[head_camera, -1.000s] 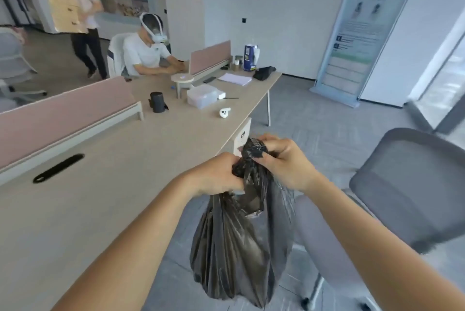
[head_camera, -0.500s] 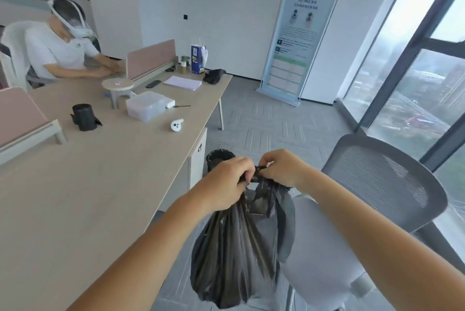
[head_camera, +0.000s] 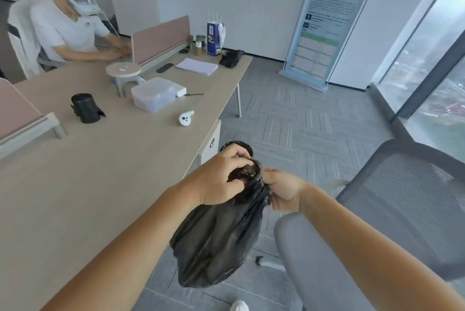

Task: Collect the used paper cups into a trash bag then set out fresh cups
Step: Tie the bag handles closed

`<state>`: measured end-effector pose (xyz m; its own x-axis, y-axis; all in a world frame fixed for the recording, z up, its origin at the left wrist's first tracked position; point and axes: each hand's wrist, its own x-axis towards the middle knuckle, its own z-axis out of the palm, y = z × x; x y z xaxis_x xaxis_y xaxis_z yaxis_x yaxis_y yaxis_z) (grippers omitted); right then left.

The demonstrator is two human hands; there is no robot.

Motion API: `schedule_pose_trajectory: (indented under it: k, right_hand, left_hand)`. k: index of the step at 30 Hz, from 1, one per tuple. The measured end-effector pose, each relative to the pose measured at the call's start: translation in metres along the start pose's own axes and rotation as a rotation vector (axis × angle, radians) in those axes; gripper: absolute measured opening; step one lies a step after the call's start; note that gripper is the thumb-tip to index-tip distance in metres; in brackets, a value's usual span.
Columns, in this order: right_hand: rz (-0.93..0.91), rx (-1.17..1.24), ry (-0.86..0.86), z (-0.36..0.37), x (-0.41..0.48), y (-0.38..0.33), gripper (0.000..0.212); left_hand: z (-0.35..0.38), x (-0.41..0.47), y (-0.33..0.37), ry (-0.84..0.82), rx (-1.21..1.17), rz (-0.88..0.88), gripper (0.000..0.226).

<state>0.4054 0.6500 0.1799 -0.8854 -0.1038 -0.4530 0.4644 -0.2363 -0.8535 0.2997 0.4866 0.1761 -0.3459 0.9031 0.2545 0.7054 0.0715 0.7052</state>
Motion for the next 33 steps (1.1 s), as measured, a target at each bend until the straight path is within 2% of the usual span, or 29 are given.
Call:
schedule_pose_trajectory:
  k: [2,5,8,10,12,14,17,20,24,27,29,31,33]
  right_hand:
    - [-0.007,0.004,-0.005,-0.019,0.02,-0.009,0.029]
    - [0.005,-0.01,-0.034,-0.049,0.046,-0.032,0.037]
    - [0.022,0.022,-0.09,-0.084,0.07,-0.057,0.026]
    - [0.065,0.024,-0.088,-0.105,0.078,-0.077,0.021]
    - [0.062,-0.139,0.01,-0.123,0.083,-0.095,0.02]
    - [-0.032,-0.477,0.168,-0.142,0.089,-0.109,0.017]
    - [-0.17,-0.973,0.395,-0.173,0.109,-0.123,0.027]
    - [-0.221,-1.15,0.547,-0.203,0.125,-0.13,0.021]
    - [-0.148,-1.213,0.682,-0.232,0.132,-0.13,0.023]
    - [-0.115,-1.259,0.628,-0.229,0.139,-0.134,0.04]
    - [-0.042,-1.364,0.522,-0.221,0.143,-0.138,0.05]
    - [0.053,-1.609,0.406,-0.212,0.149,-0.14,0.051]
    - [0.077,-1.736,0.345,-0.205,0.157,-0.143,0.038]
  left_hand:
    - [-0.003,0.022,-0.013,-0.031,-0.006,-0.072,0.033]
    - [-0.009,0.063,-0.033,0.028,0.152,-0.131,0.032]
    - [-0.016,0.096,-0.049,0.125,0.216,-0.126,0.023]
    - [-0.024,0.11,-0.058,0.174,0.187,-0.127,0.027]
    - [-0.032,0.117,-0.066,0.159,0.162,-0.184,0.026]
    - [-0.037,0.122,-0.078,0.103,0.135,-0.277,0.028]
    - [-0.04,0.126,-0.104,0.037,0.065,-0.402,0.04]
    - [-0.047,0.125,-0.137,0.015,0.024,-0.522,0.042]
    - [-0.065,0.119,-0.17,0.012,-0.004,-0.606,0.04]
    - [-0.071,0.123,-0.183,0.033,-0.011,-0.619,0.041]
    - [-0.072,0.129,-0.185,0.122,-0.13,-0.626,0.038]
    - [-0.073,0.137,-0.184,0.246,-0.384,-0.619,0.027]
    - [-0.071,0.147,-0.194,0.348,-0.705,-0.585,0.023]
